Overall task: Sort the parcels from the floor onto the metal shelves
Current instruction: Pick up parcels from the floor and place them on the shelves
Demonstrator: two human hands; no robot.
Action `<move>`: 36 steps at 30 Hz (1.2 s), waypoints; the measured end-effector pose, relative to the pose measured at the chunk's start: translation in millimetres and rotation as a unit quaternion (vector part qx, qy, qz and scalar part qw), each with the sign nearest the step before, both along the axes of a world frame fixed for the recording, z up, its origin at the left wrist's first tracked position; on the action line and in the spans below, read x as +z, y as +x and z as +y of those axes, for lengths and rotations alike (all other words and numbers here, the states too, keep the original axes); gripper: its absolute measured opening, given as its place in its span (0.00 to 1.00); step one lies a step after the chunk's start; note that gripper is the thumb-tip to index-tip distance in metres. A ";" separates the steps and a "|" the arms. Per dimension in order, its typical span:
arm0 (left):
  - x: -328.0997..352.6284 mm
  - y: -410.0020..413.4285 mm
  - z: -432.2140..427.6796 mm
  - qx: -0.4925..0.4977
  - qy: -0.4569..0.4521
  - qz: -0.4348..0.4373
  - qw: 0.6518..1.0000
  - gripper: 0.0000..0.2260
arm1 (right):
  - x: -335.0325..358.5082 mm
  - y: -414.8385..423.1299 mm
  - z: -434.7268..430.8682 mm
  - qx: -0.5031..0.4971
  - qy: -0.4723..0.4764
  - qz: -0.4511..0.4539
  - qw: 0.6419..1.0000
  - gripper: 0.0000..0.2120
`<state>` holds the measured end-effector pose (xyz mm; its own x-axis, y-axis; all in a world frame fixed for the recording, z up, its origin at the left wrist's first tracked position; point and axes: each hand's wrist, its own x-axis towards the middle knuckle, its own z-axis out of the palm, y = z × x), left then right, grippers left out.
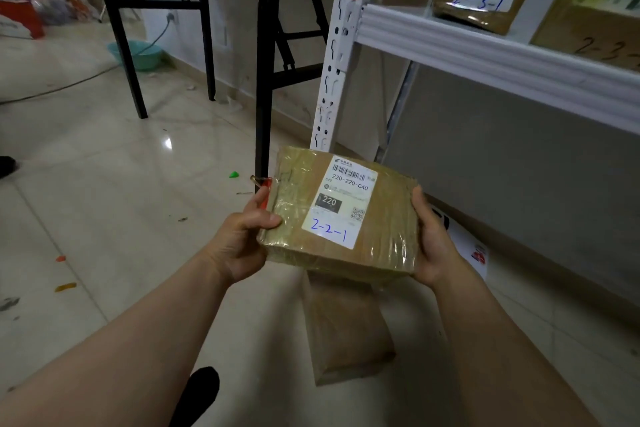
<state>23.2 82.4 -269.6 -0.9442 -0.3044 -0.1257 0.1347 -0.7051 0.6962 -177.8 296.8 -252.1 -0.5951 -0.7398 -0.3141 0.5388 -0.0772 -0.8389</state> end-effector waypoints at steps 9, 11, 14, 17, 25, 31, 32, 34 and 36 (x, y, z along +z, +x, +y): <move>-10.7 -2.9 4.6 -0.066 0.002 -0.052 0.996 0.32 | -5.6 -3.3 2.2 0.012 -0.058 0.074 0.996 0.32; -17.4 -3.4 6.8 -0.060 -0.010 -0.068 0.996 0.34 | -9.7 -2.8 0.4 0.016 -0.038 0.072 0.997 0.31; -23.5 -9.1 9.5 -0.045 -0.016 -0.088 0.995 0.31 | -19.5 -1.4 -3.1 0.004 0.006 0.045 0.999 0.31; -26.8 -20.4 13.8 -0.022 -0.014 -0.114 0.993 0.28 | -30.1 -2.1 -10.8 0.014 0.040 0.044 0.998 0.21; -39.9 -48.9 9.3 0.016 -0.025 -0.156 0.987 0.26 | -57.5 -20.3 -24.9 -0.061 0.088 0.084 0.991 0.28; -18.5 -42.7 -1.2 0.019 -0.055 -0.176 0.983 0.28 | -61.1 -9.5 -30.5 -0.061 0.121 0.043 0.990 0.42; -9.3 -36.2 -4.0 0.020 -0.059 -0.175 0.982 0.29 | -57.9 -3.5 -29.4 -0.056 0.114 0.029 0.992 0.40; 11.8 -20.7 -11.5 0.028 -0.077 -0.172 0.982 0.31 | -44.7 10.7 -29.6 -0.043 0.102 0.031 0.993 0.33; 36.8 -1.6 -16.9 0.037 -0.092 -0.174 0.980 0.34 | -21.3 23.7 -34.2 -0.032 0.084 0.040 0.995 0.26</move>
